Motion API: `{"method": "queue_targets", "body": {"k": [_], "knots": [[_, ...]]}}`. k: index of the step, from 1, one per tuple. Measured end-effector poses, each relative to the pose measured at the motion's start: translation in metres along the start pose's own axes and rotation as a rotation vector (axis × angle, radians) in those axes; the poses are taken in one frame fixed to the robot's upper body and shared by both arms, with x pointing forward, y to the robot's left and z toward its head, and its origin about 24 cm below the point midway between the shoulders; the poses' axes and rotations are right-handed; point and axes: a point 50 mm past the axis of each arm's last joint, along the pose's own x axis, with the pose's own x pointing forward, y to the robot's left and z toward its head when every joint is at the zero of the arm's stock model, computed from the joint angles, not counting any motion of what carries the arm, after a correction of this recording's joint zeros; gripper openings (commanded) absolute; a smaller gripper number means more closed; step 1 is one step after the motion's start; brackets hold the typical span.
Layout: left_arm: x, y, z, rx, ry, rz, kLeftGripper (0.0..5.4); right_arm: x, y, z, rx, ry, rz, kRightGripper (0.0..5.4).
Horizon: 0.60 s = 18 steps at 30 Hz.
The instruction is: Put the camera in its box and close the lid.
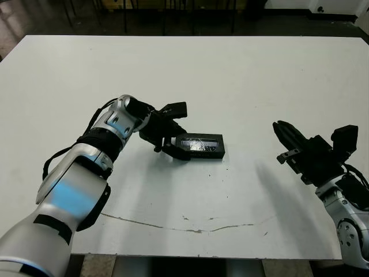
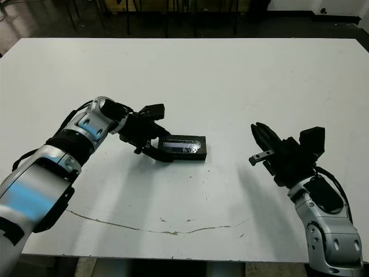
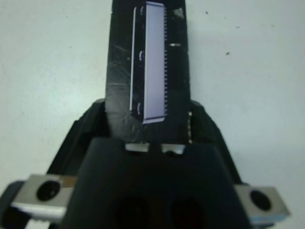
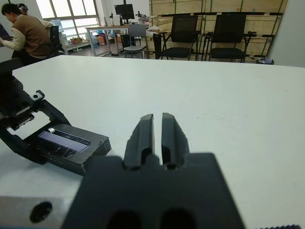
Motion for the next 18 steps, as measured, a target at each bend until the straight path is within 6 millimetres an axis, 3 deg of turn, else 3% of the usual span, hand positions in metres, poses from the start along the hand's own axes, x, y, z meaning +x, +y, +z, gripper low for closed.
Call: {"method": "queue_targets", "body": {"k": [11, 18], "knots": [[-0.016, -0.004, 0.005, 0.289, -0.009, 0.074, 5.32, 0.002, 0.001, 0.0, 0.024, -0.009, 0.01, 0.0], [-0.037, -0.009, -0.024, 0.237, -0.008, 0.185, 5.39, 0.002, 0.001, 0.001, 0.021, -0.014, 0.009, 0.0]]}}
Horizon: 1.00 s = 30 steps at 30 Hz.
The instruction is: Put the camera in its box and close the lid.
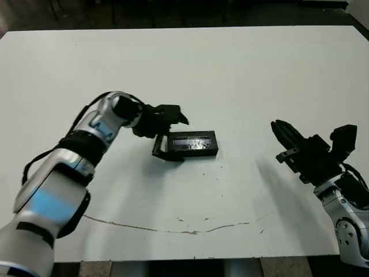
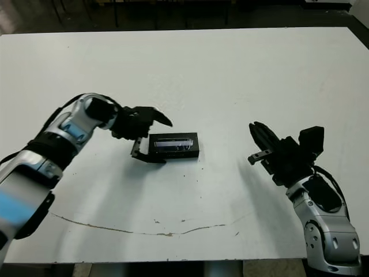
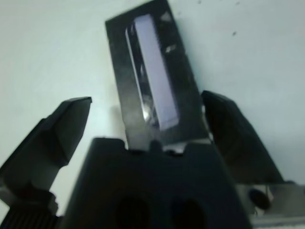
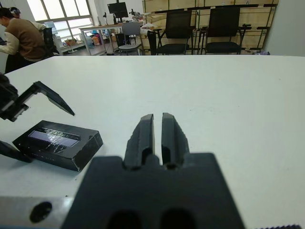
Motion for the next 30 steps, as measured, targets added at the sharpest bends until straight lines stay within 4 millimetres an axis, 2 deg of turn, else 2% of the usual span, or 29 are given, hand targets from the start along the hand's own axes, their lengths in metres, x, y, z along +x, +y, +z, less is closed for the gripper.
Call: {"method": "queue_targets", "body": {"k": [3, 10, 14, 18, 21, 24, 27, 30], "knots": [[-0.015, -0.006, -0.017, -0.049, 0.0, 0.047, 5.39, 0.0, 0.0, 0.0, 0.0, 0.0, -0.001, 0.0], [-0.076, -0.021, -0.062, -0.162, 0.133, 0.178, 5.39, 0.001, 0.004, 0.003, -0.01, -0.006, -0.004, 0.0], [-0.099, -0.034, -0.074, -0.22, 0.189, 0.21, 5.39, 0.002, 0.006, 0.003, -0.01, -0.004, 0.004, 0.0], [-0.113, -0.047, -0.078, -0.272, 0.219, 0.223, 5.39, 0.004, 0.007, 0.0, -0.001, 0.006, 0.015, 0.0], [-0.121, -0.051, -0.07, -0.27, 0.222, 0.296, 5.39, 0.005, 0.006, -0.003, 0.01, 0.012, 0.019, 0.0], [-0.117, -0.054, -0.057, -0.314, 0.144, 0.484, 5.13, 0.007, 0.007, -0.003, 0.001, 0.008, 0.022, 0.0], [-0.099, -0.049, -0.022, -0.346, -0.135, 0.74, 4.62, 0.01, 0.008, -0.001, -0.014, -0.004, 0.019, 0.0], [-0.078, -0.048, 0.017, -0.351, -0.373, 0.89, 4.06, 0.011, 0.008, -0.001, -0.025, -0.004, 0.001, 0.0]]}}
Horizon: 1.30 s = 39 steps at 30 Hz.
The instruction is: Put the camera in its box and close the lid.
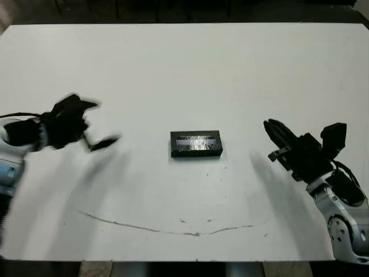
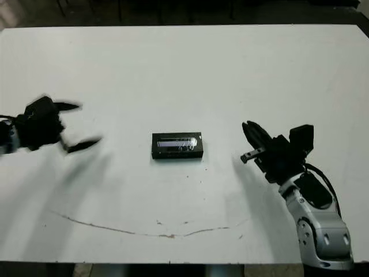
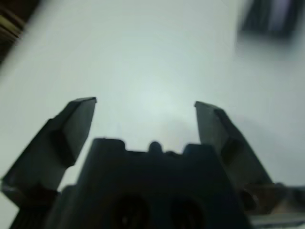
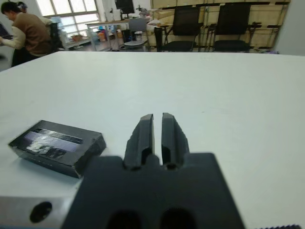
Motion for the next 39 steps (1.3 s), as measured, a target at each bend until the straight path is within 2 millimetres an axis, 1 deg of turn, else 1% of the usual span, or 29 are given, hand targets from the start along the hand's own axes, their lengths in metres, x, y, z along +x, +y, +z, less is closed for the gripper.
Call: {"method": "queue_targets", "body": {"k": [2, 4, 8, 10, 15, 17, 21, 23, 26, 31, 36, 39], "knots": [[0.012, -0.021, 0.019, -0.054, -0.11, 0.045, 3.69, 0.0, -0.001, -0.002, -0.005, 0.007, -0.011, 0.0], [0.02, -0.037, 0.031, -0.106, -0.166, 0.065, 3.31, 0.001, -0.001, -0.002, -0.023, 0.015, -0.026, 0.0], [0.039, -0.071, 0.042, -0.243, -0.174, 0.066, 2.55, 0.003, 0.001, -0.002, -0.043, 0.004, -0.034, 0.0], [0.046, -0.084, 0.044, -0.289, -0.156, 0.072, 2.17, 0.004, 0.001, -0.002, -0.04, -0.001, -0.038, 0.0], [0.06, -0.111, 0.041, -0.354, -0.056, 0.117, 1.22, 0.004, 0.0, -0.002, -0.05, 0.002, -0.06, 0.0], [0.065, -0.122, 0.031, -0.381, 0.021, 0.133, 0.87, 0.004, 0.0, -0.002, -0.049, 0.0, -0.067, 0.0], [0.071, -0.142, 0.007, -0.489, 0.176, 0.154, 0.09, 0.003, 0.0, -0.003, -0.043, 0.003, -0.072, 0.0], [0.07, -0.145, -0.006, -0.501, 0.235, 0.166, 0.02, 0.002, -0.001, -0.004, -0.042, 0.004, -0.075, 0.0], [0.071, -0.149, -0.012, -0.491, 0.261, 0.174, 0.02, 0.001, 0.0, -0.004, -0.035, 0.002, -0.075, 0.0], [0.072, -0.152, -0.017, -0.461, 0.294, 0.187, 0.02, 0.002, 0.001, -0.004, -0.016, -0.007, -0.069, 0.0], [0.071, -0.152, -0.018, -0.467, 0.295, 0.183, 0.02, 0.002, 0.002, -0.004, -0.007, -0.011, -0.066, 0.0], [0.064, -0.151, -0.018, -0.502, 0.278, 0.176, 0.02, 0.002, 0.003, -0.003, 0.0, -0.018, -0.061, 0.0]]}}
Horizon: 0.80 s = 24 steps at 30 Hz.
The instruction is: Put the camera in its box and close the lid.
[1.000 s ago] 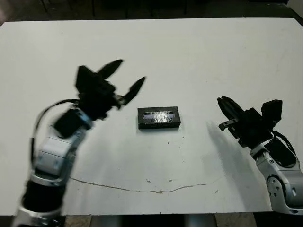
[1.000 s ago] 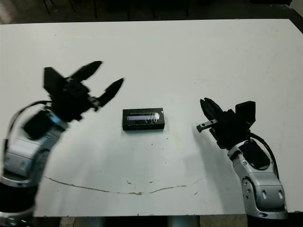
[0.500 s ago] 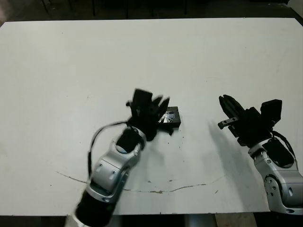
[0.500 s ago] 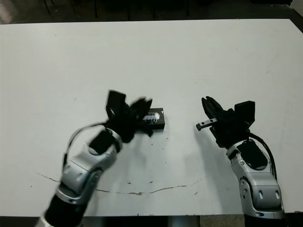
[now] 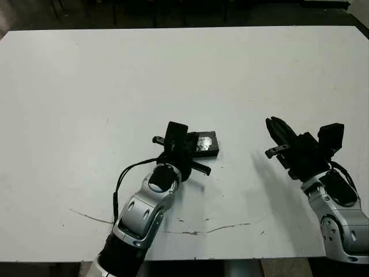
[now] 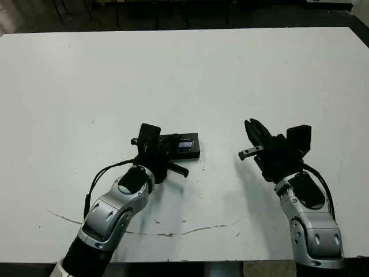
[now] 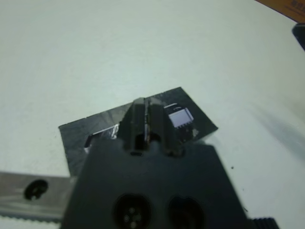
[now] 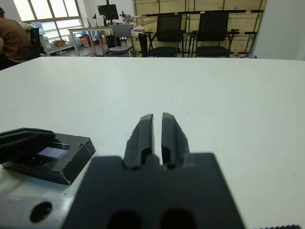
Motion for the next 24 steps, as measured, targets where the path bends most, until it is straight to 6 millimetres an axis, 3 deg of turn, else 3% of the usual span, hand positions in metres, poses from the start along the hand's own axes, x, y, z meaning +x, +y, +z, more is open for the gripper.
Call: {"method": "queue_targets", "body": {"k": [4, 7, 12, 17, 24], "knots": [[-0.025, 0.004, -0.003, -0.075, -0.015, -0.045, 0.02, -0.001, 0.003, 0.002, 0.0, -0.01, 0.008, 0.0], [-0.045, 0.02, -0.002, -0.014, -0.075, -0.053, 0.02, -0.002, 0.004, 0.002, -0.014, -0.014, 0.01, 0.0], [-0.065, 0.057, 0.036, 0.151, -0.383, 0.093, 0.02, 0.003, 0.008, 0.004, -0.031, -0.032, 0.015, 0.0], [-0.072, 0.097, 0.057, 0.207, -0.574, 0.252, 0.02, 0.015, 0.009, 0.011, -0.059, -0.086, -0.007, 0.0], [-0.071, 0.137, 0.068, 0.201, -0.639, 0.422, 0.02, 0.032, 0.012, 0.014, -0.048, -0.117, -0.044, 0.0]]}}
